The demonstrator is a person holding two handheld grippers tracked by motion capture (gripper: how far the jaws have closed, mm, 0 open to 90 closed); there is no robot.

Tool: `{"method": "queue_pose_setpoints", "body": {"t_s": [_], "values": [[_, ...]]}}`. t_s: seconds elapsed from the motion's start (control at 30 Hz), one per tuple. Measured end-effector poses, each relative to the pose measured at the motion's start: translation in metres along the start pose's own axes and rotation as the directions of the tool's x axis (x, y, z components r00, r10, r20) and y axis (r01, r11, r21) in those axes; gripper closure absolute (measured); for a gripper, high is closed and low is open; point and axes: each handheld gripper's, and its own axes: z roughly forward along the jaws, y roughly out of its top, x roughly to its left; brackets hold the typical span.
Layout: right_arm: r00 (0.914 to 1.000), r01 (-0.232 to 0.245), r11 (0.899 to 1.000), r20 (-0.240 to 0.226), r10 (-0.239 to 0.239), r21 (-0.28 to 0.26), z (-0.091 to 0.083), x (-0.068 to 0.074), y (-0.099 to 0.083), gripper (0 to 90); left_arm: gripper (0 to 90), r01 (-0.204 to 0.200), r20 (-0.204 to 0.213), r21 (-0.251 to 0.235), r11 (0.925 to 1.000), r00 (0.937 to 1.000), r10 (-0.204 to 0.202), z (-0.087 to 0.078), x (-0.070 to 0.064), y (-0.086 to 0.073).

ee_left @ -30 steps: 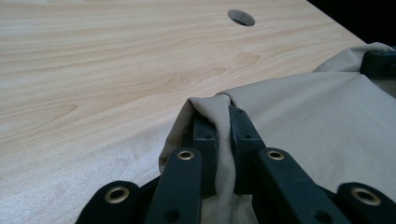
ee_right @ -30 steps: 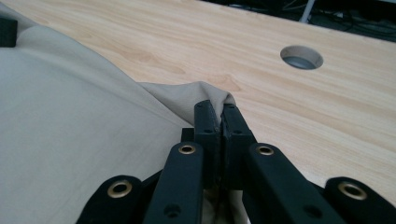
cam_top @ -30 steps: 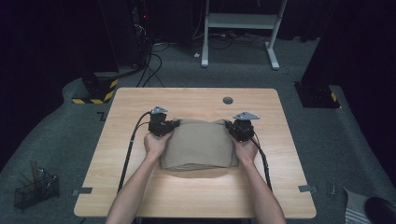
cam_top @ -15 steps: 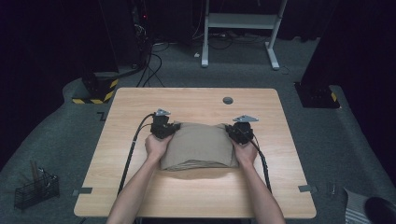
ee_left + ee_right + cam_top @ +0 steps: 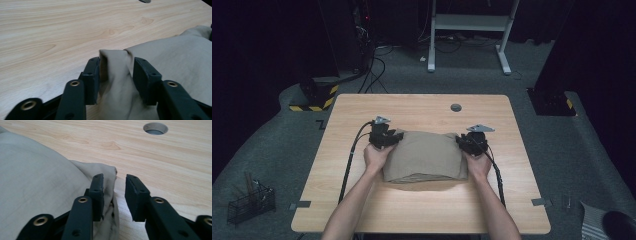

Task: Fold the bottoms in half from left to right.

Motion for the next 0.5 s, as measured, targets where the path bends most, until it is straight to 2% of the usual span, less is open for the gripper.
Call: {"method": "queue_pose_setpoints", "body": {"t_s": [0.1,0.27,0.43,0.5], "values": [[0.9999,-0.013,1.0,0.009,0.013,-0.003,-0.004,-0.003,-0.001,62.1,50.0,0.005,-0.009,-0.024,0.9997,0.9999,-0.005,-0.009,0.002,0.001],[0.9995,-0.021,0.999,0.023,0.022,-0.04,-0.013,-0.003,0.002,52.7,44.0,-0.026,0.01,-0.083,0.9962,0.9996,0.027,-0.019,-0.007,0.004],[0.9997,0.02,0.993,0.015,-0.019,-0.112,-0.024,0.009,0.009,50.3,40.1,-0.073,0.036,-0.102,0.9921,0.9964,0.077,-0.018,-0.022,0.007],[0.9994,0.033,0.99,-0.009,-0.035,-0.139,-0.026,0.015,0.011,50.8,39.2,-0.091,0.05,-0.101,0.9908,0.9941,0.096,-0.013,-0.027,0.008]]}}
